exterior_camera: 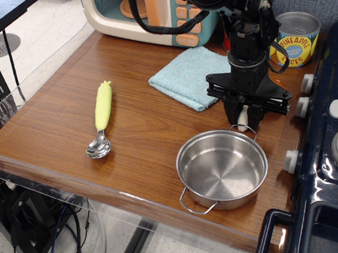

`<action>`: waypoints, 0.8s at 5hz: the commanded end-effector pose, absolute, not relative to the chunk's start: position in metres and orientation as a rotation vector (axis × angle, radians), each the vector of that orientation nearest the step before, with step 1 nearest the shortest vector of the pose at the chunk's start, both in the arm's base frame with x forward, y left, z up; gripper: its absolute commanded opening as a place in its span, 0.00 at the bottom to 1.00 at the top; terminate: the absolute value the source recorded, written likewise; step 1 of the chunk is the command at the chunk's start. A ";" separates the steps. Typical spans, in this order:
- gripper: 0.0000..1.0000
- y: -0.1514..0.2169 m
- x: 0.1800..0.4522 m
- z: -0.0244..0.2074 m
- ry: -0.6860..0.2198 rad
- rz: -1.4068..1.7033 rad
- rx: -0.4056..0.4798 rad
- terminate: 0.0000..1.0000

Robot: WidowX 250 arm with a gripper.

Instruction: Move the mushroom in front of the yellow can.

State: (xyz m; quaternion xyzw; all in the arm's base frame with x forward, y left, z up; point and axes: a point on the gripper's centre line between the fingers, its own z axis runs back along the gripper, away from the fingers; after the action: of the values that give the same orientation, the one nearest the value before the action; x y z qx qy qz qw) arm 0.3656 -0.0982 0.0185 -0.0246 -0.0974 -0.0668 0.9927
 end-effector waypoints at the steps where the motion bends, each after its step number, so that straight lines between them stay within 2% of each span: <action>1: 1.00 -0.087 0.371 0.049 -0.236 -0.091 -0.063 0.00; 3: 1.00 -0.072 0.365 0.091 -0.283 -0.046 -0.124 0.00; 4: 1.00 -0.053 0.356 0.117 -0.333 -0.027 -0.159 0.00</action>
State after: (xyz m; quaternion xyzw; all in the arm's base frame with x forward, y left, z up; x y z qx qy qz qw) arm 0.3623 -0.0577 0.0947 -0.0765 -0.1387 -0.0075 0.9874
